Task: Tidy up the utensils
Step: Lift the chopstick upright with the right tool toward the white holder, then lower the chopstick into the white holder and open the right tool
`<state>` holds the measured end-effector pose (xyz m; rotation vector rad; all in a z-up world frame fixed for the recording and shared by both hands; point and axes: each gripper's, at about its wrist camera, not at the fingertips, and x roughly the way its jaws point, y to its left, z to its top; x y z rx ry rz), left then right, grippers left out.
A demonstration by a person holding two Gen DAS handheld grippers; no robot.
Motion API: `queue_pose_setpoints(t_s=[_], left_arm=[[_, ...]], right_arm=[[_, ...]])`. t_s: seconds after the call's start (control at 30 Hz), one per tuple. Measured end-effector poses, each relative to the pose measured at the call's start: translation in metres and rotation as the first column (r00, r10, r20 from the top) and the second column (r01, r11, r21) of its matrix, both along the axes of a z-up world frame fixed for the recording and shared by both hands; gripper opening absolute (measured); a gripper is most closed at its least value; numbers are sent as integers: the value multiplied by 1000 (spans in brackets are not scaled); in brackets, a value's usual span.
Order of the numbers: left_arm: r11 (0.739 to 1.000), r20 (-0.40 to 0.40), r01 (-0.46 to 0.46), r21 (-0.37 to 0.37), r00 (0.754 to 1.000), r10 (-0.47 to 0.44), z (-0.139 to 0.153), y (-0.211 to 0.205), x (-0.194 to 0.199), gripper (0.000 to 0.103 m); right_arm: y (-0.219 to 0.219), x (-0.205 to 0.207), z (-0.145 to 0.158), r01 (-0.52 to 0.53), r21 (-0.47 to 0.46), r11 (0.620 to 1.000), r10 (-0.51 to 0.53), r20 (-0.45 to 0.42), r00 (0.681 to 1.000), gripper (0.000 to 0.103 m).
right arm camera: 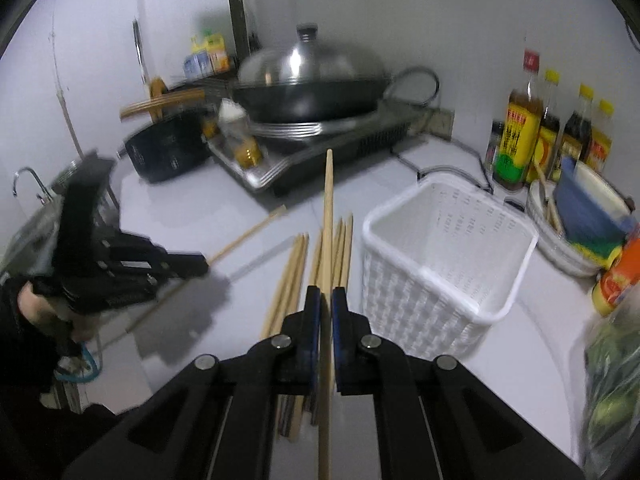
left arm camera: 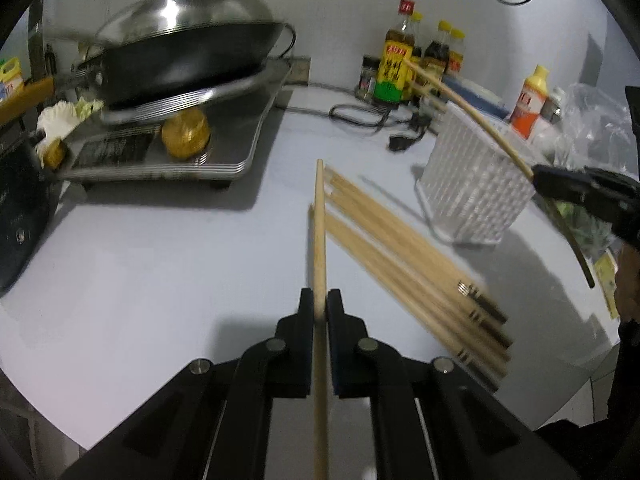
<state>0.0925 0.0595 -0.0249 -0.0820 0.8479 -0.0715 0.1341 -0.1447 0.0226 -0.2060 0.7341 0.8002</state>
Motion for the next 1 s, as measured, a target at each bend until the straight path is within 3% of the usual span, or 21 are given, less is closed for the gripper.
queue_pose_setpoints(t_s=[0.2,0.4,0.8,1.0], left_arm=[[1000,86,15,-16,996,-14,30,-6,4,6],[999,150,37,-17,988,-34,52,-11,15,6],[998,177,39,-50,984,-29,57,7,27,6],[997,174,31,-77,985,-18,49,16,34,6]], right_arm=[[-14,22,44,15,88,996,-20,57,998,5],[-16,64,59,46,99,994,-52,62,997,5],[2,121,62,114,72,991,-120,80,990,5],[13,130,40,144,7,990,-144,80,986,5]])
